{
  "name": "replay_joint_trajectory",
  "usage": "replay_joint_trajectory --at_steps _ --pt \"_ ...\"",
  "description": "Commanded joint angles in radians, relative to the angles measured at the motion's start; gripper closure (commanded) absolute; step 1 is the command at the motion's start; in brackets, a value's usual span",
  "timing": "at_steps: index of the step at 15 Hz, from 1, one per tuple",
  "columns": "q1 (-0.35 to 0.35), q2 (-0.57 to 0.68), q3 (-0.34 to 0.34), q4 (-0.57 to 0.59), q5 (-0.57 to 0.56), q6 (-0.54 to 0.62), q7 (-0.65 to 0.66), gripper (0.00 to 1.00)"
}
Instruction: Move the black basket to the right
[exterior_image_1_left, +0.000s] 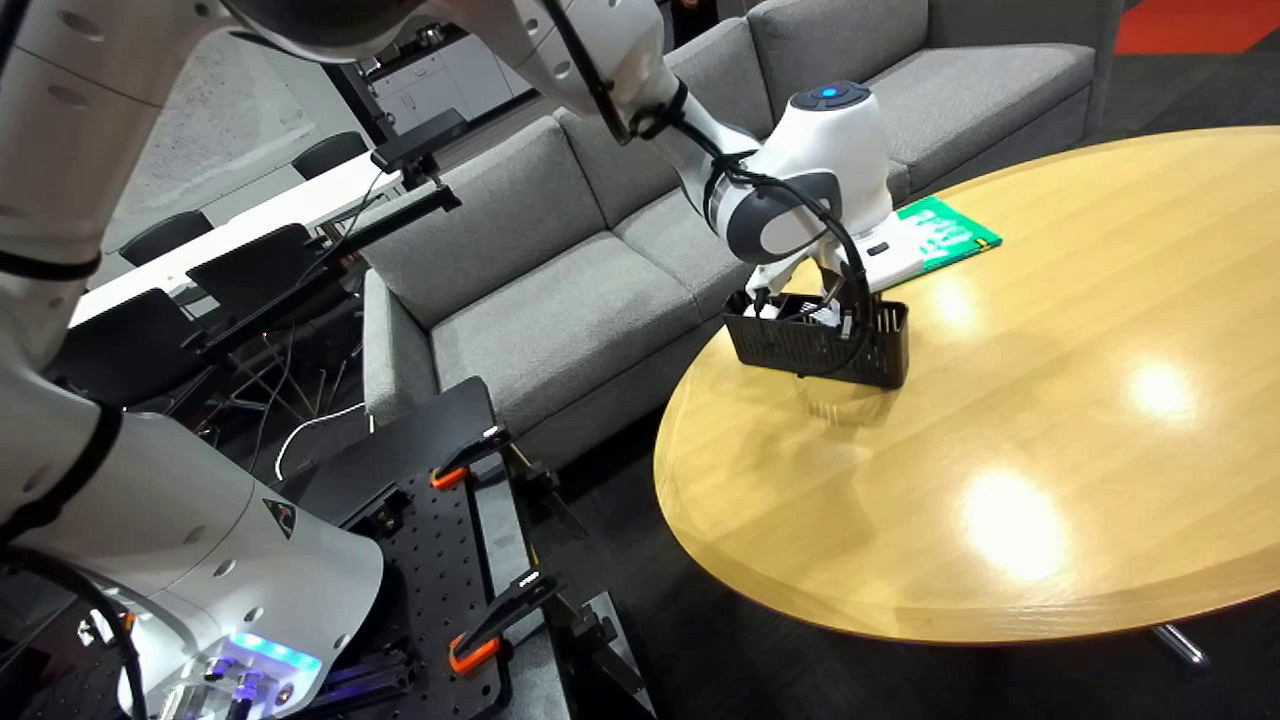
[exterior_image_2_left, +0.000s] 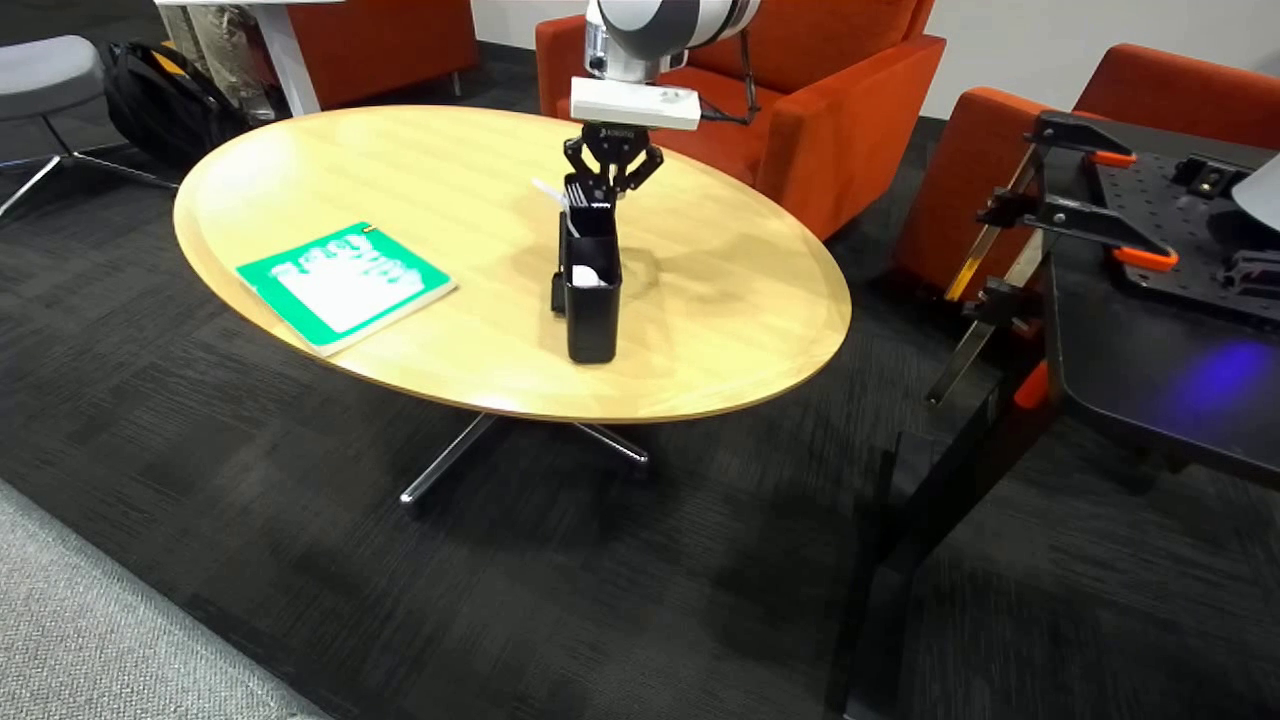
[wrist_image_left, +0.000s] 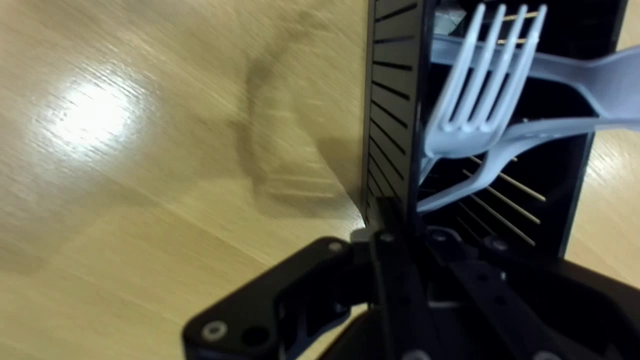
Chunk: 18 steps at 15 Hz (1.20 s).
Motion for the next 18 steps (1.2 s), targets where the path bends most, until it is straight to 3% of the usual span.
replay_joint_trajectory --at_steps 1,12,18 --pt "-0.038 -0.109 0.001 -0.102 0.069 0.010 0.084 0.99" --pt "-0.200 -0.321 -0.009 -0.485 0.287 0.183 0.237 0.99" --pt "-0.240 -0.326 0.005 -0.584 0.469 0.327 0.283 0.99"
